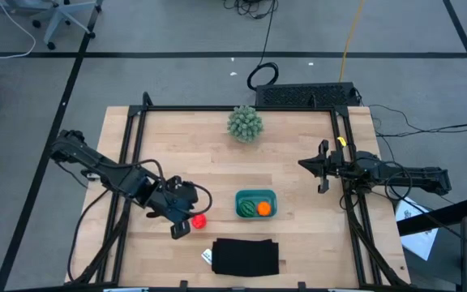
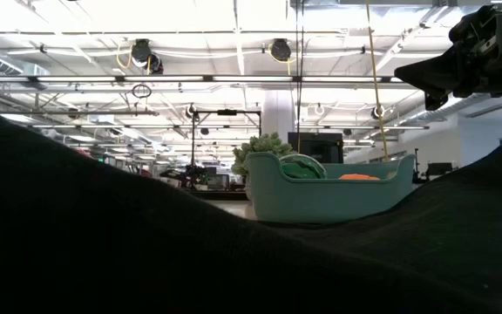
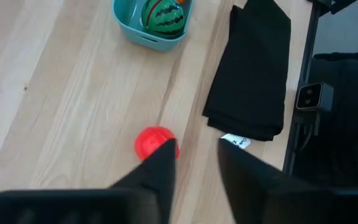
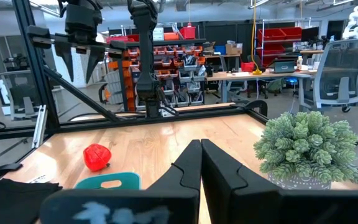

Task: Pick and placing Produce into tupperware
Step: Put the apple into the blue bin

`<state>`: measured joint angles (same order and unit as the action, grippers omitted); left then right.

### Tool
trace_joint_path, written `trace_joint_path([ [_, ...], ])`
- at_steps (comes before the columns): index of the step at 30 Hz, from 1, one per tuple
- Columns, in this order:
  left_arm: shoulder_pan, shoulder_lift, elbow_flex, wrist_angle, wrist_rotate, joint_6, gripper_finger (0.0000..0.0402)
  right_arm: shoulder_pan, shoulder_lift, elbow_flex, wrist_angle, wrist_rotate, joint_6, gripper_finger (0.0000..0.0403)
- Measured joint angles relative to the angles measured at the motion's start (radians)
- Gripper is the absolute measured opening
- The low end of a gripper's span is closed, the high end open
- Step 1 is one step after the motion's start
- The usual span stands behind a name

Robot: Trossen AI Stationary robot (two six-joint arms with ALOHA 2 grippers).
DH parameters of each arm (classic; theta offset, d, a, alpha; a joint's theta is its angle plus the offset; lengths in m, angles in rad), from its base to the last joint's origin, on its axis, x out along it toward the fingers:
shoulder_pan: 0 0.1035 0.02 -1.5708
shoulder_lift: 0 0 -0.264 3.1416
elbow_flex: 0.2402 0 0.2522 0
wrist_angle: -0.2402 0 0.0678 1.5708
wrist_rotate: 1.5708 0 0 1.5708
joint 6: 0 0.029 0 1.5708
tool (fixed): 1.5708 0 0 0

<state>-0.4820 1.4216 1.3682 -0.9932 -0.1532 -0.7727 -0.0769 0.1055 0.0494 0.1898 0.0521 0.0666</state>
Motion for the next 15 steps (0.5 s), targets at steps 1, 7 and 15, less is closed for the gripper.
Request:
trace_joint_path([
  [1, 0.000, 0.000, 0.000, 0.000, 0.000, 0.000, 0.0144, 0.000, 0.000, 0.000, 0.000, 0.000, 0.000, 0.0000],
  [7, 0.000, 0.000, 0.000, 0.000, 0.012, 0.004, 0.0274, 0.000, 0.000, 0.000, 0.000, 0.000, 0.000, 0.0000],
  [15, 0.000, 0.000, 0.000, 0.000, 0.042, -0.013, 0.0382, 0.000, 0.000, 0.000, 0.000, 0.000, 0.000, 0.0000],
])
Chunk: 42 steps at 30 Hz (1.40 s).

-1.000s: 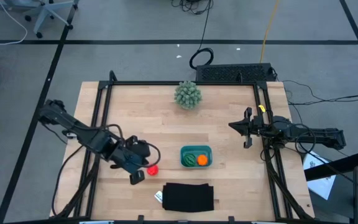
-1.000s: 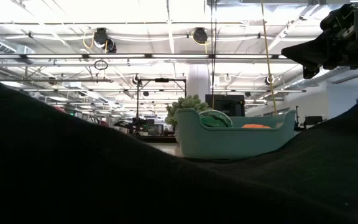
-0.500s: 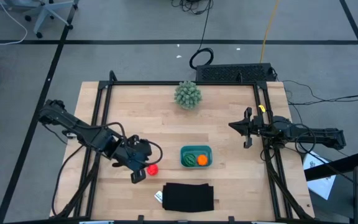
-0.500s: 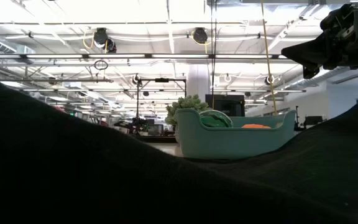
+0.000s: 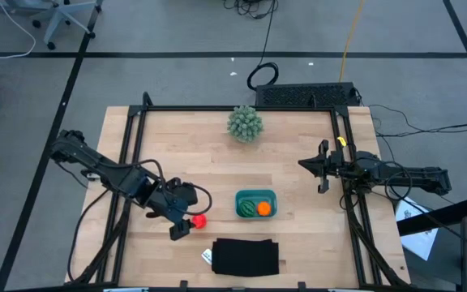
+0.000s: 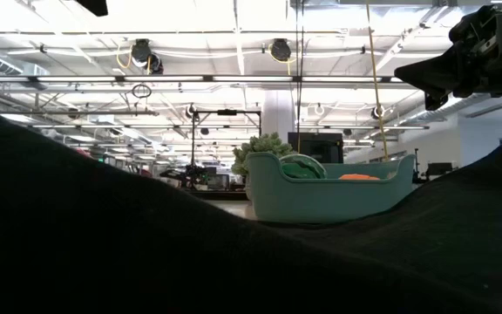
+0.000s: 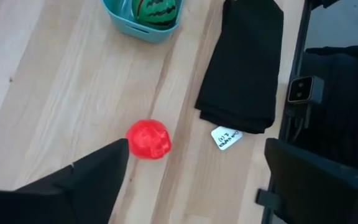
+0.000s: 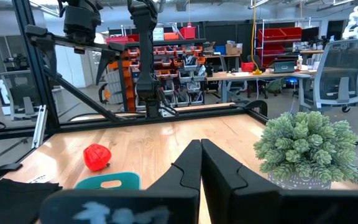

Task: Pick and placing Produce into tupperware
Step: Put the apple into the blue bin

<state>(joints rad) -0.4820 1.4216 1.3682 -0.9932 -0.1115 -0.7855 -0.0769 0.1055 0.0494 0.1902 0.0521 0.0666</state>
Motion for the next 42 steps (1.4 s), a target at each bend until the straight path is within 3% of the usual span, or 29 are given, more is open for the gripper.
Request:
trace_joint_path([
  [14, 0.002, 0.127, -0.001, -0.010, -0.002, 0.004, 0.0392, 0.000, 0.000, 0.000, -0.001, 0.000, 0.000, 0.0000],
  [29, 0.006, 0.295, -0.001, -0.136, -0.020, -0.205, 0.0392, 0.000, 0.000, 0.000, -0.001, 0.000, 0.000, 0.0000],
  [42, 0.012, 0.318, -0.001, -0.131, 0.007, -0.353, 0.0392, 0.000, 0.000, 0.000, -0.001, 0.000, 0.023, 0.0000],
])
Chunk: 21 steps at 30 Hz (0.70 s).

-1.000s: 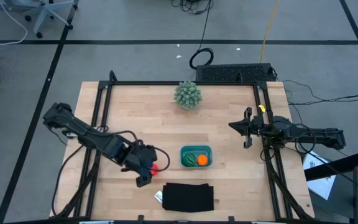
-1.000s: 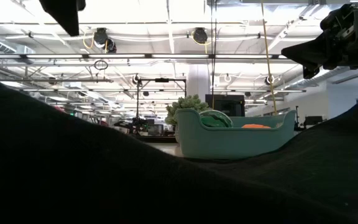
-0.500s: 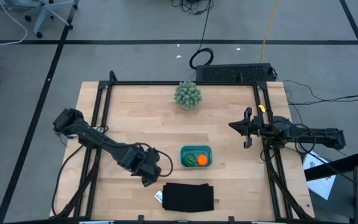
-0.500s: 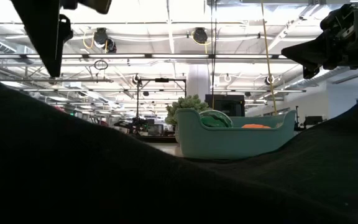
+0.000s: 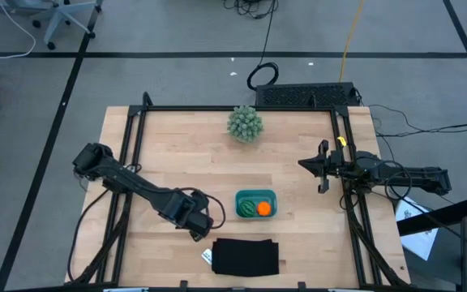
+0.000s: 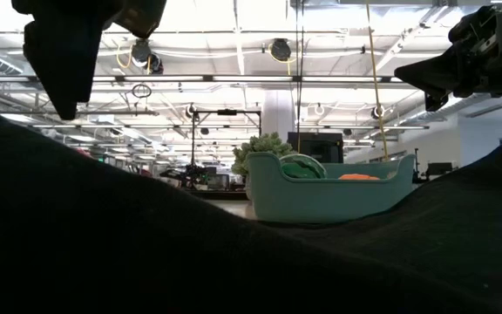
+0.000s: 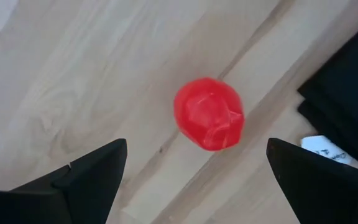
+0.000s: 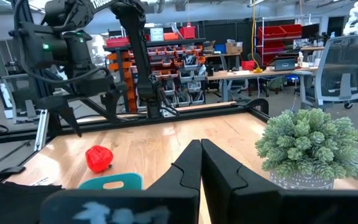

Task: Pick and placing Produce into tupperware
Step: Put the apple into the blue bin

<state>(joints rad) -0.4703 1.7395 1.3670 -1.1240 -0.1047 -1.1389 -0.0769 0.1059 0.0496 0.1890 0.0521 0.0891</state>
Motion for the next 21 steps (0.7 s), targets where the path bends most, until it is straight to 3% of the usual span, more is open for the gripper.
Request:
trace_joint_path([
  [21, -0.040, 0.118, 0.000, 0.140, 0.008, 0.119, 0.0392, 0.000, 0.025, 0.000, 0.002, 0.000, -0.004, 0.0000],
])
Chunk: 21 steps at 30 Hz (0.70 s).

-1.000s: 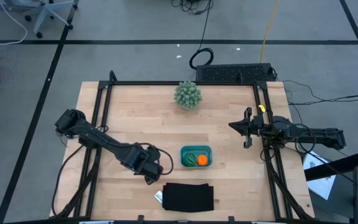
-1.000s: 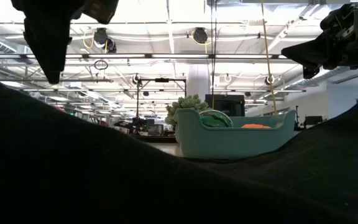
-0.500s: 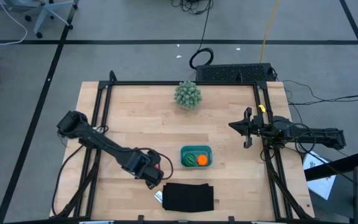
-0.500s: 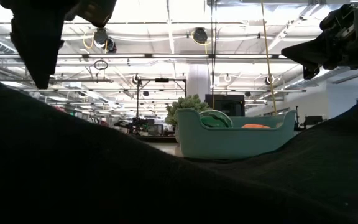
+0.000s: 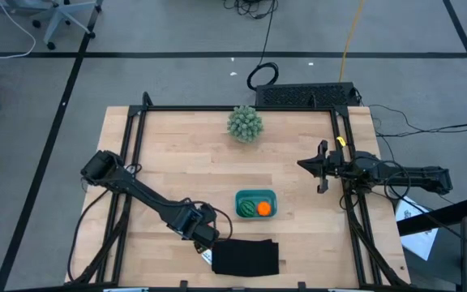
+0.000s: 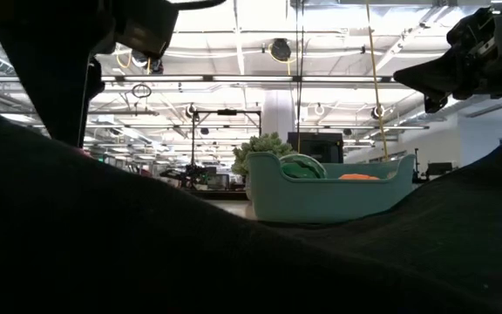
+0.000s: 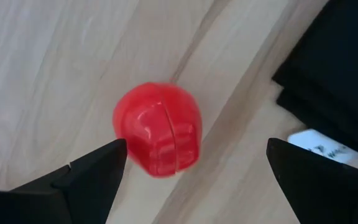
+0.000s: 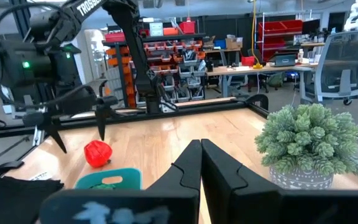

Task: Pick and placing Produce into tupperware
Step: Put the apple into the blue bin

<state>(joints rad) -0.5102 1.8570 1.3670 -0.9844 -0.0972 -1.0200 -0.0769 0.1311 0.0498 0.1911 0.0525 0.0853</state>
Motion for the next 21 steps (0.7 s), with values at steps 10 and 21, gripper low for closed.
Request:
trace_joint_path([
  [10, 0.011, 0.018, -0.008, -0.014, -0.037, 0.043, 0.0392, 0.000, 0.007, 0.000, 0.001, 0.001, 0.000, 0.0000],
  [21, 0.025, 0.025, -0.036, -0.004, -0.040, 0.086, 0.0392, 0.000, 0.007, 0.000, 0.000, 0.001, 0.003, 0.0000],
])
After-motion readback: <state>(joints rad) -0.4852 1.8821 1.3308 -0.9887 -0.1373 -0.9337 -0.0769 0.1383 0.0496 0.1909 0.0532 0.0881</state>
